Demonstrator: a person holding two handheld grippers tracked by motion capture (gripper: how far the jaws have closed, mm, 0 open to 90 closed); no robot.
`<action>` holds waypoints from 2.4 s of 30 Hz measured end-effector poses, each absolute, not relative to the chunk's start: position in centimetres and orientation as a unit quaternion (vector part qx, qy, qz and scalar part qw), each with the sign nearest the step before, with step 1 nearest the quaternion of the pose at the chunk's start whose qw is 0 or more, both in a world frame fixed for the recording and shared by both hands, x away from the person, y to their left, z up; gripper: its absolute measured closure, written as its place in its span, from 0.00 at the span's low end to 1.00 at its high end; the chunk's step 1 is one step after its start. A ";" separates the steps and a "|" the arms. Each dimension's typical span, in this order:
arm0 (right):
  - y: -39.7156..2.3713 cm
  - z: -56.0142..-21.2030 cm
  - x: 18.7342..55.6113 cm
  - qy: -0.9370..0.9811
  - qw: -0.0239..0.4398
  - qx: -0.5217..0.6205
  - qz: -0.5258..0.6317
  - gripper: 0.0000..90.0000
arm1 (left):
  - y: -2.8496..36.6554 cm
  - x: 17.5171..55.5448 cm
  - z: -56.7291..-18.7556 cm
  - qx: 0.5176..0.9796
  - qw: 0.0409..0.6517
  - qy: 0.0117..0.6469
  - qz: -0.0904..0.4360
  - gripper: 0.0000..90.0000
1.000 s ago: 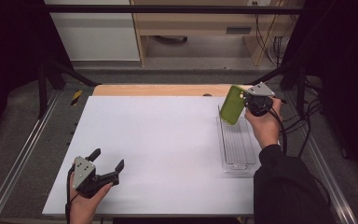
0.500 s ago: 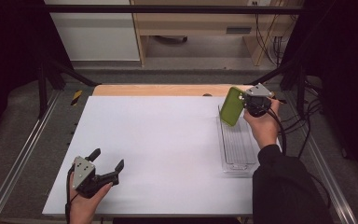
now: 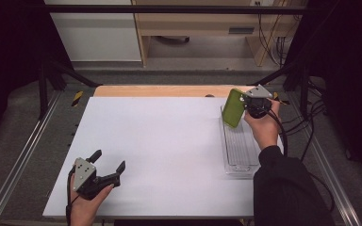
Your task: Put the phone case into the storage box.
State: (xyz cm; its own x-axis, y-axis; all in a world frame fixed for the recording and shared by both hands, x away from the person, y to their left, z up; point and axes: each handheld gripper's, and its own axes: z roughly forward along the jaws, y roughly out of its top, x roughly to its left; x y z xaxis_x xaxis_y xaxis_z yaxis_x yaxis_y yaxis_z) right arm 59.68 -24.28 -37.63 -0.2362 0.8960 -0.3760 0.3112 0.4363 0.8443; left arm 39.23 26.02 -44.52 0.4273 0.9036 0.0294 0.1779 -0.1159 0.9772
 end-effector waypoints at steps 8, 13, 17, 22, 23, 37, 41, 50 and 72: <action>-24.1 -37.9 59.9 0.717 0.456 0.420 0.319 0.86 | 26.0 39.2 -44.5 0.662 0.524 0.409 0.346 0.07; -23.9 -38.0 60.0 0.717 0.456 0.420 0.318 0.85 | 26.0 39.2 -44.5 0.661 0.525 0.409 0.346 0.07; -23.6 -38.1 60.1 0.717 0.462 0.416 0.315 0.85 | 26.0 39.2 -44.5 0.661 0.525 0.409 0.345 0.07; -23.2 -38.2 60.2 0.718 0.464 0.413 0.313 0.85 | 26.0 39.2 -44.5 0.661 0.525 0.410 0.346 0.07; -23.2 -38.3 60.2 0.719 0.464 0.413 0.312 0.85 | 26.0 39.2 -44.5 0.661 0.525 0.410 0.346 0.07; -22.8 -38.5 60.3 0.719 0.463 0.413 0.312 0.85 | 26.0 39.2 -44.5 0.661 0.525 0.410 0.345 0.07; -22.8 -38.5 60.4 0.719 0.465 0.412 0.312 0.84 | 26.0 39.2 -44.5 0.661 0.525 0.410 0.345 0.07; -22.3 -38.6 60.5 0.713 0.463 0.417 0.321 0.81 | 25.9 39.2 -44.5 0.661 0.525 0.410 0.345 0.07; -22.5 -39.0 61.6 0.684 0.429 0.458 0.371 0.67 | 25.9 39.2 -44.5 0.664 0.524 0.408 0.344 0.08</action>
State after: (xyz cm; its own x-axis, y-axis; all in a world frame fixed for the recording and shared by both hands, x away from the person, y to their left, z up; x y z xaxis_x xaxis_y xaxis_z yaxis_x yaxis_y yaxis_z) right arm 61.63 -22.54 -38.99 -0.2114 0.9455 -0.2476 0.3088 0.3050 0.9009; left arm 39.25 25.85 -44.53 0.4302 0.9023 0.0288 0.1811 -0.1175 0.9764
